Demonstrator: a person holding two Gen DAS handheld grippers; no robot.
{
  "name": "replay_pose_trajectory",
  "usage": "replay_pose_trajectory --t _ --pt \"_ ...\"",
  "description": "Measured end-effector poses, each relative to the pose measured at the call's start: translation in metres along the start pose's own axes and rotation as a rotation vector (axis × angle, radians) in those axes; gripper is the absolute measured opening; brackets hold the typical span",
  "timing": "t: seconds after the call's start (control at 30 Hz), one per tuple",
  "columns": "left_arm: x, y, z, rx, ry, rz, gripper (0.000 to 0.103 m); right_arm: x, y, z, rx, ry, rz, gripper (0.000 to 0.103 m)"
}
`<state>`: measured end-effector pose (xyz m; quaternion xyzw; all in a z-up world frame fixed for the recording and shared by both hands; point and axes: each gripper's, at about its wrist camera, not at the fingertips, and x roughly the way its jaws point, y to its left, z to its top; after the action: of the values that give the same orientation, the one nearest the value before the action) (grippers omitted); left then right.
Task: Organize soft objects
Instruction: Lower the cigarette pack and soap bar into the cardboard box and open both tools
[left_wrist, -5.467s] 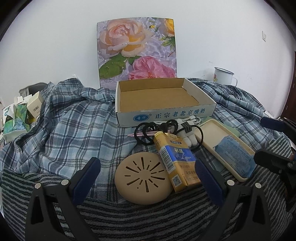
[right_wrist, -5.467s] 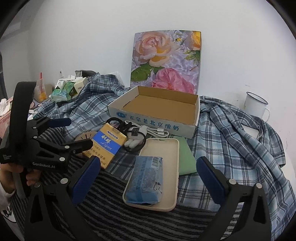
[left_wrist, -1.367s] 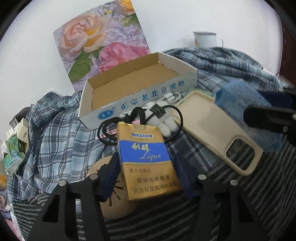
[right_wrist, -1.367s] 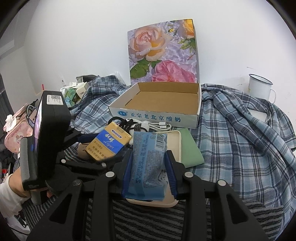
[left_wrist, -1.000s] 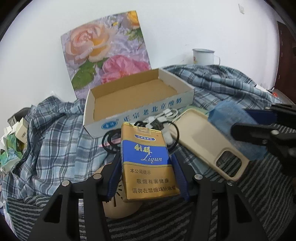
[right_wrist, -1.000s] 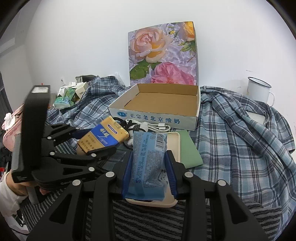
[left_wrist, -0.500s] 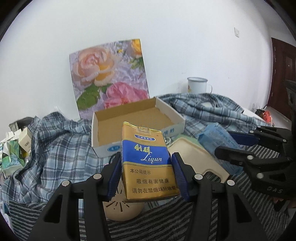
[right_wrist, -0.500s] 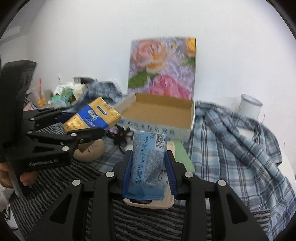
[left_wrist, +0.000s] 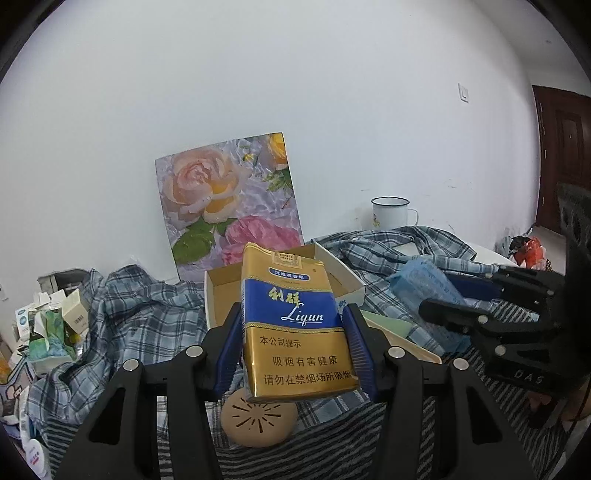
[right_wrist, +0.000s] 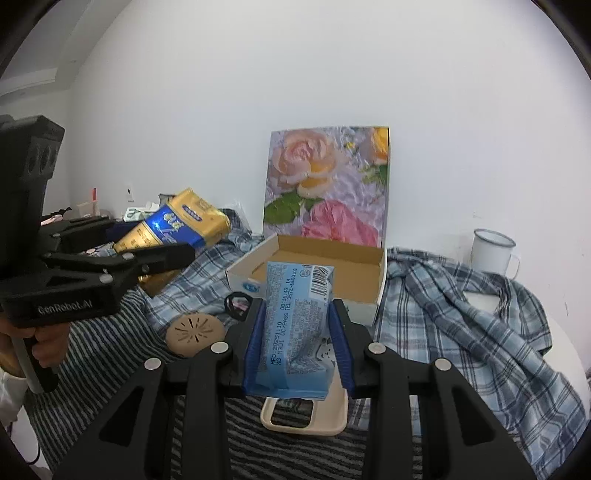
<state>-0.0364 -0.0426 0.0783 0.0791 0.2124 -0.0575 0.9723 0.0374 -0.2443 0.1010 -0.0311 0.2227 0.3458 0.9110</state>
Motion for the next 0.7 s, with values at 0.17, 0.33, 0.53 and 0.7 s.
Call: replay_pose_trajectory --t 0.17,0.33,0.53,0.7 --pt "-0.007 0.0 0.003 0.006 -0.02 0.021 0.055 -0.01 0.005 0.017 -0.034 -0.046 -0.008 0.034" --pt "-0.02 0.003 0.015 0.016 -0.056 0.048 0.055 -0.015 0.005 0.044 -0.049 -0.102 -0.005 0.034" --pt "-0.025 0.016 0.038 0.014 -0.104 0.097 0.055 -0.016 0.005 0.08 -0.106 -0.158 -0.024 0.034" --pt "-0.022 0.032 0.067 -0.018 -0.157 0.106 0.055 -0.01 0.002 0.115 -0.147 -0.2 -0.048 0.034"
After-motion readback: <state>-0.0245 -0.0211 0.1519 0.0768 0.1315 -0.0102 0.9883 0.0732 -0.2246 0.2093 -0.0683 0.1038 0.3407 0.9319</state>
